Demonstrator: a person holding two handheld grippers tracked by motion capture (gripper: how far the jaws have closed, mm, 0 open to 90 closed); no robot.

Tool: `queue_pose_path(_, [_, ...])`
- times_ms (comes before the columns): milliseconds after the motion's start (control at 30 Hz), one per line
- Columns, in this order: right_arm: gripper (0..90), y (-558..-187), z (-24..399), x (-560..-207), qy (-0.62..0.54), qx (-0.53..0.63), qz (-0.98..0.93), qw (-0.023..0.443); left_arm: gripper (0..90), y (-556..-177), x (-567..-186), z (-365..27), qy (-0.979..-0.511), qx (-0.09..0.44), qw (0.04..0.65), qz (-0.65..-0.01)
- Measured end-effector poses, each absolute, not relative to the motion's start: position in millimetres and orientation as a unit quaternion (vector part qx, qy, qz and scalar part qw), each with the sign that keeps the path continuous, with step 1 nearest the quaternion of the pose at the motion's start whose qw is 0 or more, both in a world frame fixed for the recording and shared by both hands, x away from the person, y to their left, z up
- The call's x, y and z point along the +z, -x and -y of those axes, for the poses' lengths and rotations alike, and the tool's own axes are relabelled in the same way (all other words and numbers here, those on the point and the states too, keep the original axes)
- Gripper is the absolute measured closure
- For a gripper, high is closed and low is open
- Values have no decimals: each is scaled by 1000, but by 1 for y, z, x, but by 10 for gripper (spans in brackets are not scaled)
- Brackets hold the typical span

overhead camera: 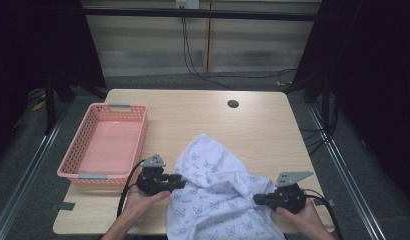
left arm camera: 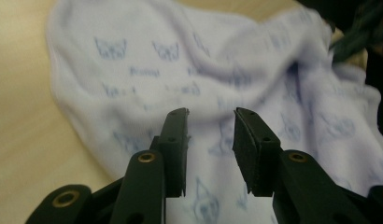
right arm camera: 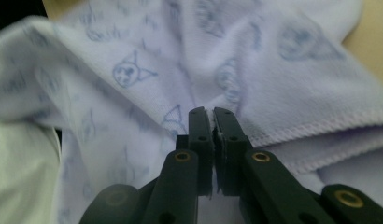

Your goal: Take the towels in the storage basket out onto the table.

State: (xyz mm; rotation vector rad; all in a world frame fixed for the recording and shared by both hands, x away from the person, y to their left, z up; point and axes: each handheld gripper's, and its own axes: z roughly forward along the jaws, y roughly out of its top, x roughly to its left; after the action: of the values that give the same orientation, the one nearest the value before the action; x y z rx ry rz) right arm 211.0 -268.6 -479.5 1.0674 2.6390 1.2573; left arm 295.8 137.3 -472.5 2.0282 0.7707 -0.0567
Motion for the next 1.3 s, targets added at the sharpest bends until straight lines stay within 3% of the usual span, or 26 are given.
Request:
queue_pose_path(100, [867, -202, 272, -489, -342, 378, -860, 6, 616, -305, -472, -127, -820, -15, 476, -317])
queue_pose_path(167, [853, -198, 281, -487, -351, 375, -858, 13, 605, -309, -481, -113, -842, -7, 444, -307])
queue_pose_path(267, [777, -198, 284, -487, -352, 377, -857, 12, 627, -307, -493, -104, -865, -8, 401, -301])
queue_pose_path(367, [632, -196, 291, -475, -360, 400, -842, 28, 669, -299, -495, -108, -873, -13, 394, -288])
queue_pose_path(567, [657, -212, 300, -454, -376, 442, -812, 66, 672, -286, -493, -122, -877, -38, 388, -280])
queue_pose_path(667, [704, -244, 294, -451, -390, 440, -803, 96, 673, -285, -490, -129, -868, -51, 402, -287])
queue_pose_path(800, [719, -270, 281, -460, -395, 431, -807, 84, 664, -297, -484, -134, -850, -37, 429, -303])
queue_pose_path(933, [623, -291, 255, -478, -382, 395, -834, 55, 653, -327, -482, -131, -830, -17, 448, -332])
queue_pose_path(1100, [539, -284, 245, -492, -383, 367, -846, 49, 553, -350, -490, -126, -830, 7, 429, -355])
queue_pose_path(1167, [539, -283, 246, -493, -386, 366, -845, 48, 551, -354, -494, -126, -825, 13, 434, -362])
queue_pose_path(1300, [760, -278, 247, -496, -383, 367, -847, 35, 515, -357, -501, -125, -838, 29, 405, -364])
